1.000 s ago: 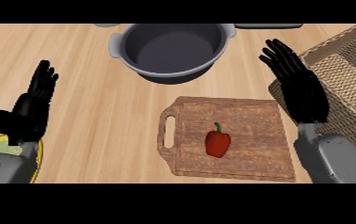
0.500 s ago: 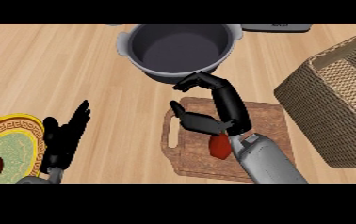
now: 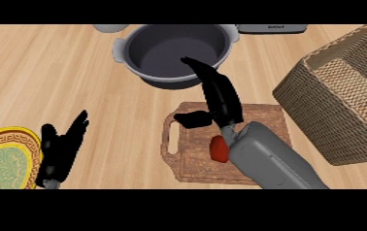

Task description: Pick the bell pepper from the cutting board and place it in the basket

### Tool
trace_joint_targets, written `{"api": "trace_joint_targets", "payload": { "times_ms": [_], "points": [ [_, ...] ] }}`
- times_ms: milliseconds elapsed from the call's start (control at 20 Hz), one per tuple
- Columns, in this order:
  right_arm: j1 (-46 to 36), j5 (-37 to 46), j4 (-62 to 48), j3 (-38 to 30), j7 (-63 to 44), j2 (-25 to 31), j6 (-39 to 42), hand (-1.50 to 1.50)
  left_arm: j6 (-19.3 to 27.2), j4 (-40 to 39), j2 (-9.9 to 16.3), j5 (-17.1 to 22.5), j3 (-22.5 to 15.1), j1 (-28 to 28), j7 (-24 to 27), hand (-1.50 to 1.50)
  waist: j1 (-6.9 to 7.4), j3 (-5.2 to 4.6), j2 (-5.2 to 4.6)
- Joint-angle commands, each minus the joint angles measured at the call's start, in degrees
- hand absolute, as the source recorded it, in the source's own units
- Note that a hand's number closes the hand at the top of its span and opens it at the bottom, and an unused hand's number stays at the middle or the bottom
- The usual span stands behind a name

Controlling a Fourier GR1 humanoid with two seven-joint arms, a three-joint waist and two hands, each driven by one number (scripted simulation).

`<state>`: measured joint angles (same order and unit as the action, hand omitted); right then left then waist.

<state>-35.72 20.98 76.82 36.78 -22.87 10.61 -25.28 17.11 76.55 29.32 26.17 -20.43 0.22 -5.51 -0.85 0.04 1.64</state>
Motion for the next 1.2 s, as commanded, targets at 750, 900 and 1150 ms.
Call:
{"api": "trace_joint_targets", "payload": {
  "times_ms": [750,900,1150],
  "points": [
    [-21.2,-19.2,20.9,-3.1,-48.9,16.6,52.7,-1.5,0.0,0.3,-1.2,0.7,-0.6,7.1,-1.4,0.0,-1.93,-0.28,-0.1],
    [-22.1,-24.3,23.5,-3.5,-52.4,19.5,54.3,-1.5,-1.1,1.8,0.5,1.1,0.6,7.9,-1.2,0.0,-1.69,-0.24,-0.03],
    [-22.8,-31.6,27.4,-4.3,-56.1,23.6,52.9,-1.5,-0.3,0.5,-0.5,-0.1,0.6,6.9,-1.0,0.0,-1.37,-0.23,-0.56]
  ]
}}
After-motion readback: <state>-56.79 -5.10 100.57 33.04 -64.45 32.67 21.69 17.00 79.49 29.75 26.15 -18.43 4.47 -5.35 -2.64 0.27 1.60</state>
